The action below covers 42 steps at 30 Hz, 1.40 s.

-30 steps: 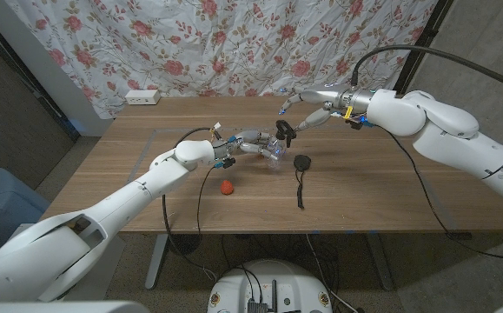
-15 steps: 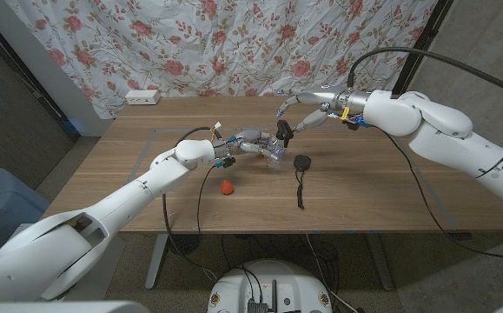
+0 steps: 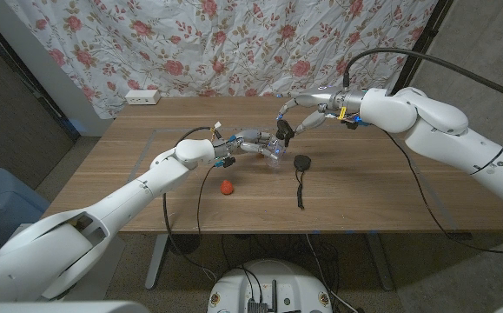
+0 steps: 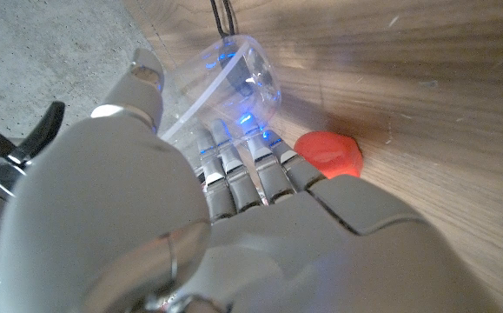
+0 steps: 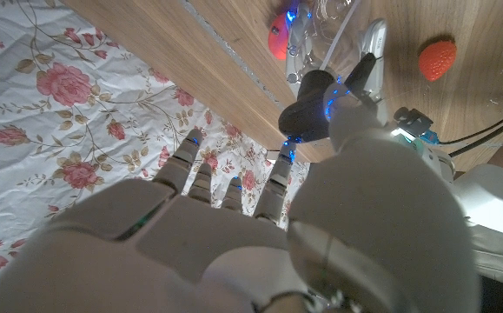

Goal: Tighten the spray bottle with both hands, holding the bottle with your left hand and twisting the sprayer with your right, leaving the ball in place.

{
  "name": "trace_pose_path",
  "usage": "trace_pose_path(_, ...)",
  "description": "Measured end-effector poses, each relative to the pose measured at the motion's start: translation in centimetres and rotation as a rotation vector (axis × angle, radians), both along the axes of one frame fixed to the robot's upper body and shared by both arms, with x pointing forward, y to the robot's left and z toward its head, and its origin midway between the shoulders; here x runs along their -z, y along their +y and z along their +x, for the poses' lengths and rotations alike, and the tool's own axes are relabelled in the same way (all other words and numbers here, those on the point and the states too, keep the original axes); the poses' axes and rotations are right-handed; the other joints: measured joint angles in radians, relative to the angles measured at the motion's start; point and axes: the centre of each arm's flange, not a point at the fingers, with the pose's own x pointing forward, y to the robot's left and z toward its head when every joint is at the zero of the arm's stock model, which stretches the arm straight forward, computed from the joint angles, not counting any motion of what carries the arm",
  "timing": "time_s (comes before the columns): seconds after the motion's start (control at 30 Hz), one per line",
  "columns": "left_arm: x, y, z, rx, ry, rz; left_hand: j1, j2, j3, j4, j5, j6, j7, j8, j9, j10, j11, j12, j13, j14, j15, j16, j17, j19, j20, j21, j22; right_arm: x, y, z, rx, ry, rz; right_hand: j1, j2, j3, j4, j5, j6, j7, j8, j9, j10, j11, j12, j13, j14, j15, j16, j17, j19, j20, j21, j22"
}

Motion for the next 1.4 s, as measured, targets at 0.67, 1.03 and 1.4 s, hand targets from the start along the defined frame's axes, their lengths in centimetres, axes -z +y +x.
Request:
trace_pose_path(0.67, 0.14, -0.18, -0.2, 0.009, -0.003, 0.001, 0.0, 0.0, 0.0, 0.0, 0.003, 0.001, 0.001, 0.0, -0.001, 0.0, 0.0, -0.004, 0.006, 0.0, 0.0, 0.0, 0.002, 0.0, 0.0, 0.0, 0.0, -0.2, 0.32, -0.19, 0.042, 0.03, -0.04, -0.043, 0.023, -0.01, 0.024, 0.0, 0.058, 0.0, 0.015, 0.003, 0.004, 0.014, 0.007, 0.0, -0.003, 0.004, 0.008, 0.0, 0.0, 0.0, 0.004, 0.0)
trace_pose_path(1.03, 0.25, -0.31, -0.36, 0.013, -0.005, 0.005, 0.0, 0.0, 0.0, 0.0, 0.003, 0.001, 0.001, 0.0, -0.001, 0.0, 0.0, -0.007, 0.006, 0.0, 0.0, -0.005, 0.002, 0.0, 0.0, 0.0, 0.0, -0.07, 0.5, -0.44, 0.052, 0.033, -0.04, -0.109, 0.021, -0.034, 0.047, -0.005, 0.131, 0.002, 0.034, 0.007, 0.021, 0.023, 0.015, 0.0, 0.003, 0.005, 0.015, 0.0, 0.011, 0.003, 0.008, 0.0)
trace_pose_path(1.4, 0.4, -0.39, -0.63, 0.015, -0.008, 0.007, 0.0, 0.0, 0.0, 0.0, 0.003, 0.0, 0.0, 0.0, 0.0, 0.002, -0.002, -0.012, 0.005, 0.0, 0.0, -0.005, 0.002, 0.0, 0.0, 0.0, 0.0, 0.1, 0.63, -0.53, 0.062, 0.029, -0.023, -0.197, 0.03, -0.064, 0.078, -0.019, 0.204, 0.0, 0.048, 0.006, 0.07, 0.025, 0.022, 0.0, 0.022, -0.004, 0.023, 0.002, 0.033, 0.003, 0.012, 0.0)
